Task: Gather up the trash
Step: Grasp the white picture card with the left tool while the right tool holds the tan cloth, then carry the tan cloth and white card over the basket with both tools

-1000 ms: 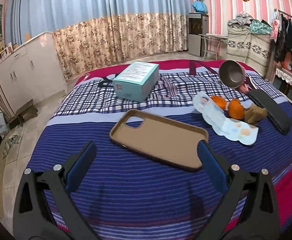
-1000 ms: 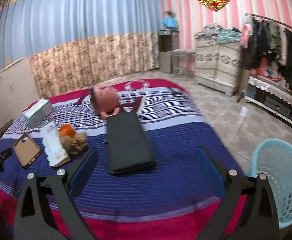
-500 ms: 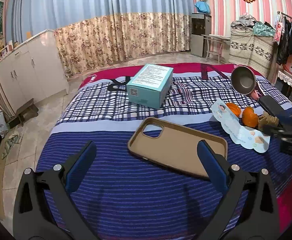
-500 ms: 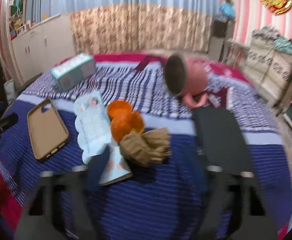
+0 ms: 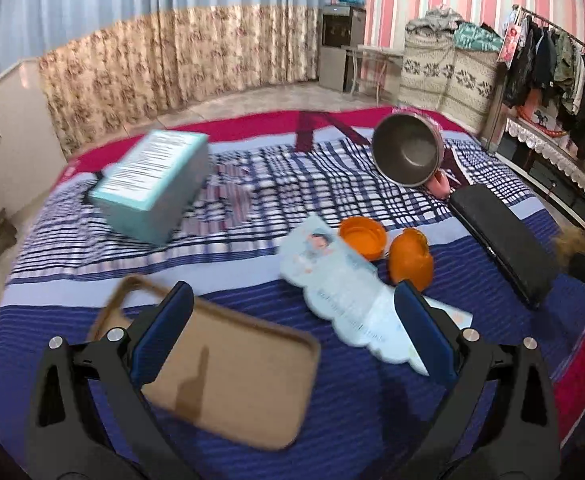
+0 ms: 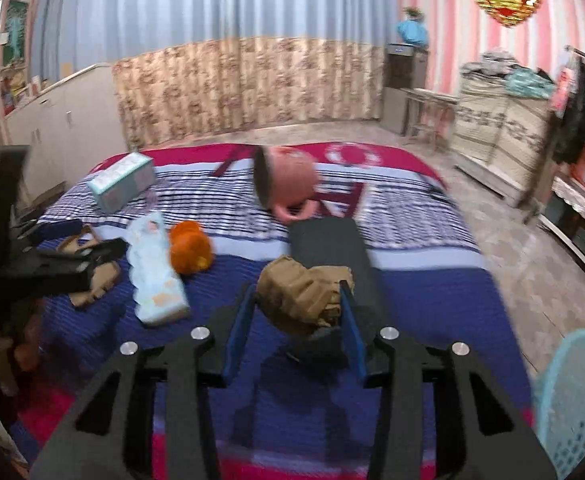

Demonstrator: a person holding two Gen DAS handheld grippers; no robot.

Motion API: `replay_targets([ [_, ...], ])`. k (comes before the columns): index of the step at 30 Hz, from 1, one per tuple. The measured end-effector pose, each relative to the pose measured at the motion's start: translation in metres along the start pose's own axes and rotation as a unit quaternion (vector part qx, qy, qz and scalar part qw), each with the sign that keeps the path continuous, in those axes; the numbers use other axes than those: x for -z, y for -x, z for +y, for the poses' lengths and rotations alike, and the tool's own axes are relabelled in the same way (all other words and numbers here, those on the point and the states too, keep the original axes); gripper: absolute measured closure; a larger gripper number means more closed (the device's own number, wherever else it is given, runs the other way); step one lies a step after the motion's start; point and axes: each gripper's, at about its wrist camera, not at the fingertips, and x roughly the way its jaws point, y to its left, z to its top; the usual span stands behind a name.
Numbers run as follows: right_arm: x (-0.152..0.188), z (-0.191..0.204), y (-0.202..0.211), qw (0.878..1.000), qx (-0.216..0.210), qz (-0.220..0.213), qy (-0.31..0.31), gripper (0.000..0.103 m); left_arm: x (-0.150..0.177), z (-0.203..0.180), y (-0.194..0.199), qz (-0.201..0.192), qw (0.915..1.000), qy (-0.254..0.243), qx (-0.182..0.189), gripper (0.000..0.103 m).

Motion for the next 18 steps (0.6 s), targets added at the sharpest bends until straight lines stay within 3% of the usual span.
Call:
replay_targets([
  [6,0.021,-0.060,0.040,0.997,0.044,-0.020,-0.065,0.061,0.001,-0.009,-0.040,0.065,0.9976,-0.002,0.022,0.041],
  [8,0.024,-0.078,0.047,0.994,0.047,-0.027,-0.093,0.061,0.002,-0.010,-0.038,0.057,0.9981,-0.004,0.023,0.057],
  [10,0.027,-0.092,0.051,0.992,0.050,-0.034,-0.111,0.061,0.002,-0.010,-0.031,0.050,0.9979,0.002,0.041,0.083],
  [13,0.029,-0.103,0.058,0.990,0.062,-0.045,-0.117,0.061,-0.001,-0.010,-0.015,0.028,0.9985,0.009,0.046,0.094],
  [18,0.033,-0.120,0.068,0.987,0.083,-0.056,-0.125,0.061,-0.012,-0.030,0.032,-0.037,0.9985,-0.004,0.041,0.102],
])
